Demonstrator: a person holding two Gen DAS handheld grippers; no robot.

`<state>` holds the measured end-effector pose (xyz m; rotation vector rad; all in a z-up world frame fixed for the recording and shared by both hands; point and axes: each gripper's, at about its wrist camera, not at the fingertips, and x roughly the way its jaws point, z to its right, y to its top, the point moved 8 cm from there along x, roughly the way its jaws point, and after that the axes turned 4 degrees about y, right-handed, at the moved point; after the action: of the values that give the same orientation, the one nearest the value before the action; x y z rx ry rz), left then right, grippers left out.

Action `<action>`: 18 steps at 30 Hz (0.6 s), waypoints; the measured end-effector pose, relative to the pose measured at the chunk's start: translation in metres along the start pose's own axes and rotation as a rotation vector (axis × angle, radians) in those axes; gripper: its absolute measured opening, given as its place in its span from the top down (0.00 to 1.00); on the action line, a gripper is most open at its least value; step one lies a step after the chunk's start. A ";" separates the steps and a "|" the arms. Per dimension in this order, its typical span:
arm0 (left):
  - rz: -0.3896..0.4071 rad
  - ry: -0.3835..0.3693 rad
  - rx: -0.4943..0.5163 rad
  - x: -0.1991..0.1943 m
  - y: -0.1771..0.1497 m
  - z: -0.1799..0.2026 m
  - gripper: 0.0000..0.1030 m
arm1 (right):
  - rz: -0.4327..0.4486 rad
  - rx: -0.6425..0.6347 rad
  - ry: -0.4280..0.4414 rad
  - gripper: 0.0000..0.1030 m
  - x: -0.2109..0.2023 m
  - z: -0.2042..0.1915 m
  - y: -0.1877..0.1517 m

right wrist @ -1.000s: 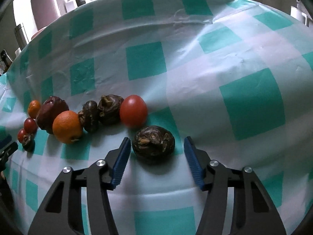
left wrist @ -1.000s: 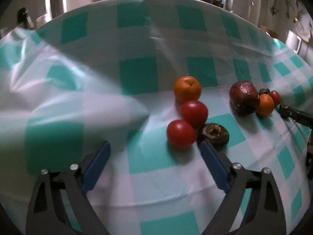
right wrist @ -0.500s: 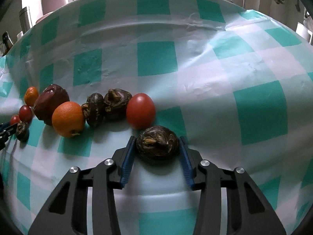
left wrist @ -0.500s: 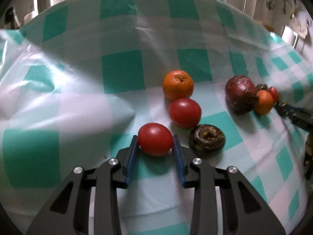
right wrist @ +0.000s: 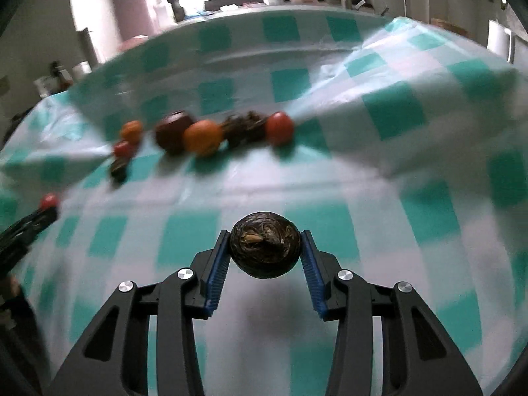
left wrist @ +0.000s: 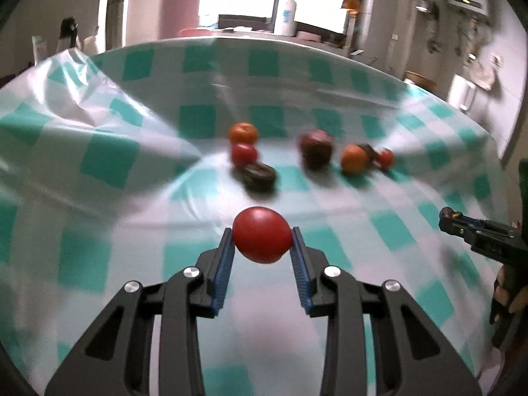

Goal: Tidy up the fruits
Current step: 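Carry both fruits down into the white bin and open both grippers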

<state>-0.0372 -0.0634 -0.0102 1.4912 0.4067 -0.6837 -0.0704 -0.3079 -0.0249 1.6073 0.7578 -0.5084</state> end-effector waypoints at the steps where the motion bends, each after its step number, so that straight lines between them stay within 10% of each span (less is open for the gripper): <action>1: 0.003 -0.014 0.015 -0.009 -0.007 0.011 0.67 | 0.011 -0.008 0.007 0.59 -0.015 -0.005 -0.010; 10: -0.001 -0.146 0.242 -0.068 -0.062 0.133 0.67 | 0.079 0.025 -0.009 0.59 -0.117 0.031 -0.101; 18: -0.028 -0.349 0.581 -0.105 -0.136 0.288 0.67 | 0.037 0.167 -0.194 0.59 -0.183 0.136 -0.198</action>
<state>-0.2490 -0.3220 -0.0291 1.8604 -0.0521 -1.1268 -0.3266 -0.4639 -0.0587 1.6939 0.5504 -0.7054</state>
